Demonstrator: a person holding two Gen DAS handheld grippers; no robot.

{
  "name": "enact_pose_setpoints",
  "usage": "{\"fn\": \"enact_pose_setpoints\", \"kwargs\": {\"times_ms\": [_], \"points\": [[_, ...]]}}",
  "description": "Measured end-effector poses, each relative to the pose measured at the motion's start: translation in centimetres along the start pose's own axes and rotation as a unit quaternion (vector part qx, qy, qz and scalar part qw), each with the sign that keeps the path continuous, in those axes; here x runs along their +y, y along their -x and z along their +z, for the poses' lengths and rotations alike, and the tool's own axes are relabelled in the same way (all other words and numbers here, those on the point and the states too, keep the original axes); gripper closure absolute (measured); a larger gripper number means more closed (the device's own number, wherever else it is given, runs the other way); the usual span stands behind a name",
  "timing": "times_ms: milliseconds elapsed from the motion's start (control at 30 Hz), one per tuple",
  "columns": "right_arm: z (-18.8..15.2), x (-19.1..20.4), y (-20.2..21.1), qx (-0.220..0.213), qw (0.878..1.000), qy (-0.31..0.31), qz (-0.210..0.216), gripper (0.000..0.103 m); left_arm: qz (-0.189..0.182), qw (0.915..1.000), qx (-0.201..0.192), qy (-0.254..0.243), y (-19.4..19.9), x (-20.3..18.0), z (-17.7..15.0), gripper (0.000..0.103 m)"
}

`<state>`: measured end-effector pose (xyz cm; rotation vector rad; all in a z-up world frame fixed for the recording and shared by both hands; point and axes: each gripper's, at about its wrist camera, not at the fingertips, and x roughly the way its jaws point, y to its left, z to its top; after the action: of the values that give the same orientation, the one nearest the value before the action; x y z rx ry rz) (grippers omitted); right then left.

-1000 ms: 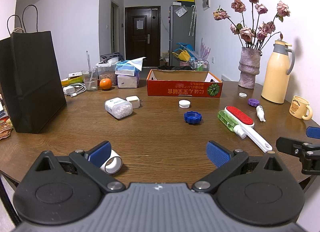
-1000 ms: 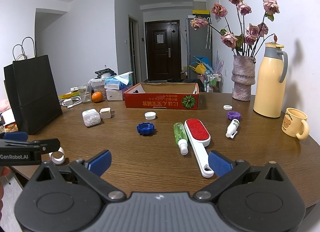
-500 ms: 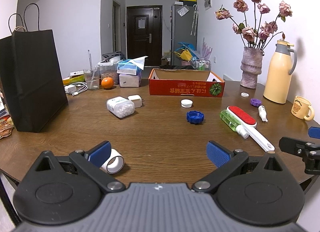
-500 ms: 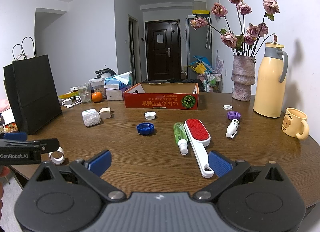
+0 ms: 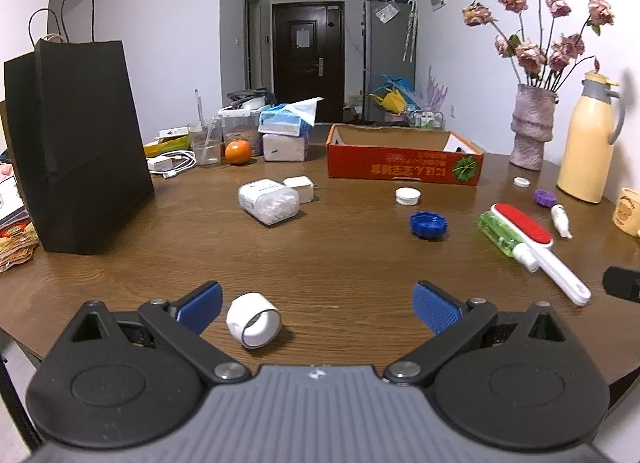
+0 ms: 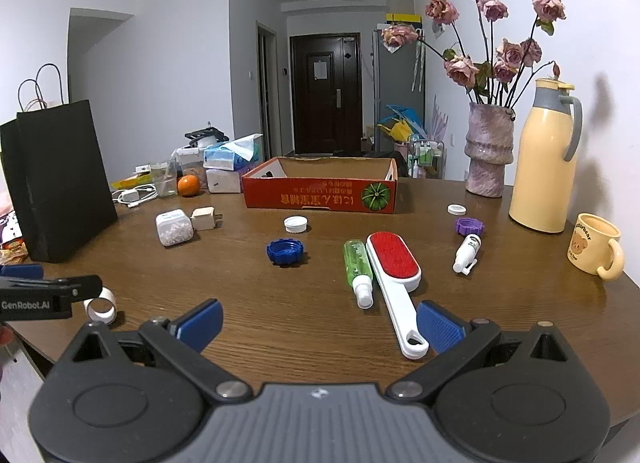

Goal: Organize rigid objects
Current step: 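Move the left tool to the white tape roll and close on it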

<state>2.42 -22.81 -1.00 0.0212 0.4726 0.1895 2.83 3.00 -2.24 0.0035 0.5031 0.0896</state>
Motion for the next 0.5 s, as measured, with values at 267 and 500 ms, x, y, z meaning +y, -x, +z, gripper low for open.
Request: {"fn": "enact_pose_setpoints", "kwargs": {"times_ms": [267, 500], "points": [[0.0, -0.4, -2.0, 0.013, 1.000, -0.003, 0.003, 0.000, 0.012, 0.9998, 0.016, 0.002, -2.7, 1.6, -0.3, 0.000], [0.1, -0.2, -4.2, 0.028, 1.000, -0.001, 0.001, 0.000, 0.015, 0.9993, 0.034, 0.001, -5.1, 2.9, -0.7, 0.000]]}}
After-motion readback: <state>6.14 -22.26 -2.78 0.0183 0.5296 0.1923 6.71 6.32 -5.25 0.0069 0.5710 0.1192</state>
